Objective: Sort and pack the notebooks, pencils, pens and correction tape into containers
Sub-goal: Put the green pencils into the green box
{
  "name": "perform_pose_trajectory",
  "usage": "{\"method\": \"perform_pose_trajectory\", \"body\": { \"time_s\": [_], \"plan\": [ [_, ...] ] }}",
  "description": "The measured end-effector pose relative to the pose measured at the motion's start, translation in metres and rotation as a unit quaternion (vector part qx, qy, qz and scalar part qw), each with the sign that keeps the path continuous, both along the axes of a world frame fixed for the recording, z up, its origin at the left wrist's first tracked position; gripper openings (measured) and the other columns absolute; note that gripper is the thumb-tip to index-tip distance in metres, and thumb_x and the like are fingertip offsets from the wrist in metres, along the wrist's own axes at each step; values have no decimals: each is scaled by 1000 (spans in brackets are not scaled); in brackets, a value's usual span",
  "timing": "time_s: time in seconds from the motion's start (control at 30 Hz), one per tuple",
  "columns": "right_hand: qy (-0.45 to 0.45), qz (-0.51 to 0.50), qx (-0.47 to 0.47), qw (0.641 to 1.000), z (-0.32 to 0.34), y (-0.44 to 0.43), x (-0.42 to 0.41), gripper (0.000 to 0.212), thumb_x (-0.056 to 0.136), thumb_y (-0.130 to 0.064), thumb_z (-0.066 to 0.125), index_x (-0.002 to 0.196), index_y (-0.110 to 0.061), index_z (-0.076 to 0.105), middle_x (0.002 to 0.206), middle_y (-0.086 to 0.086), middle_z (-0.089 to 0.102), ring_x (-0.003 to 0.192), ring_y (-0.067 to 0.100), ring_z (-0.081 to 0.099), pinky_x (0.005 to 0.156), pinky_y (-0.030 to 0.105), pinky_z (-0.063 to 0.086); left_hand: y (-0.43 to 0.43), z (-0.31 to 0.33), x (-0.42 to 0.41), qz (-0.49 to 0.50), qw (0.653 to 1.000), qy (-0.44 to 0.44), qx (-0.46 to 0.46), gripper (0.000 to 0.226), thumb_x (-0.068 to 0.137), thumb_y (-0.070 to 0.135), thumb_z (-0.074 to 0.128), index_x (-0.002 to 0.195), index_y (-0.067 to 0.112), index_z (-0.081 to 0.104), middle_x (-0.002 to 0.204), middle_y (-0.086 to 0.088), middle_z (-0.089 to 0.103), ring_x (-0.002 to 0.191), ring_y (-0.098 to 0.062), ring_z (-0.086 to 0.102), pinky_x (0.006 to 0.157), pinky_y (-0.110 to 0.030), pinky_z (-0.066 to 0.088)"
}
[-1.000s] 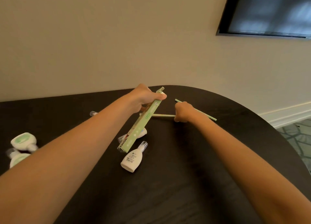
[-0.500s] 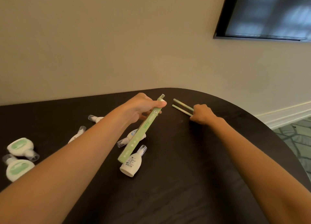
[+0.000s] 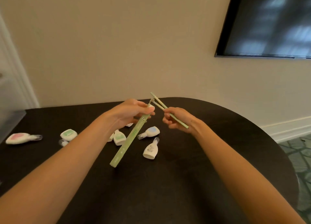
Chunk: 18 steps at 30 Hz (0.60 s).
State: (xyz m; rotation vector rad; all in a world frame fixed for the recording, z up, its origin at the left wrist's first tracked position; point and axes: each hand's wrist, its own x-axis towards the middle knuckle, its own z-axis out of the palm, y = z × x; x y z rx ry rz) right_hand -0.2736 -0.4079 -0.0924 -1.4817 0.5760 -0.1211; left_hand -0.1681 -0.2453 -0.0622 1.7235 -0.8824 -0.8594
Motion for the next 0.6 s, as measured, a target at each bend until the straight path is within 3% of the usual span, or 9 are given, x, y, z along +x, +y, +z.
{"method": "perform_pose_trajectory", "body": {
  "time_s": [0.1, 0.2, 0.3, 0.4, 0.5, 0.6],
  "plan": [
    [-53, 15, -14, 998, 7, 39, 7, 32, 94, -18, 40, 64, -13, 48, 61, 2, 53, 61, 11, 43, 56, 22, 35, 42, 5, 4, -46, 998, 7, -35, 33, 78, 23, 64, 110, 14, 63, 112, -4, 68, 108, -16, 60, 96, -33, 45],
    [-73, 65, -28, 995, 15, 80, 15, 31, 96, -19, 38, 68, -13, 51, 62, -2, 49, 55, 8, 37, 50, 20, 29, 86, 8, 9, -60, 996, 19, -63, 39, 69, 27, 69, 106, 15, 65, 109, -4, 69, 108, -17, 61, 88, -26, 49],
    [-98, 128, -34, 986, 26, 112, 20, 37, 98, -25, 40, 66, -12, 52, 54, -5, 43, 44, 6, 30, 45, 21, 21, 123, 9, 13, -90, 993, 10, -77, 62, 47, 43, 87, 102, 20, 70, 105, -2, 71, 100, -12, 66, 77, -15, 52],
    [-142, 158, -4, 977, 39, 141, 24, 35, 99, -24, 41, 69, -9, 52, 50, -5, 46, 34, 3, 30, 36, 14, 18, 156, 9, 16, -89, 993, -12, -80, 80, 36, 52, 89, 107, 22, 66, 108, -1, 71, 104, -11, 64, 81, -17, 50],
    [-184, 142, 32, 972, 51, 167, 30, 27, 97, -19, 45, 73, -8, 52, 55, -3, 51, 33, 3, 39, 32, 10, 30, 181, 7, 20, -68, 993, -27, -89, 90, 33, 55, 88, 112, 22, 62, 111, -1, 69, 111, -16, 60, 93, -28, 44],
    [-214, 86, 57, 971, 59, 187, 36, 17, 94, -11, 51, 78, -6, 54, 67, 4, 53, 40, 6, 53, 39, 10, 44, 198, 8, 23, -61, 992, -23, -107, 90, 35, 50, 90, 115, 21, 61, 113, -4, 68, 114, -18, 58, 96, -31, 42]
  ]
}}
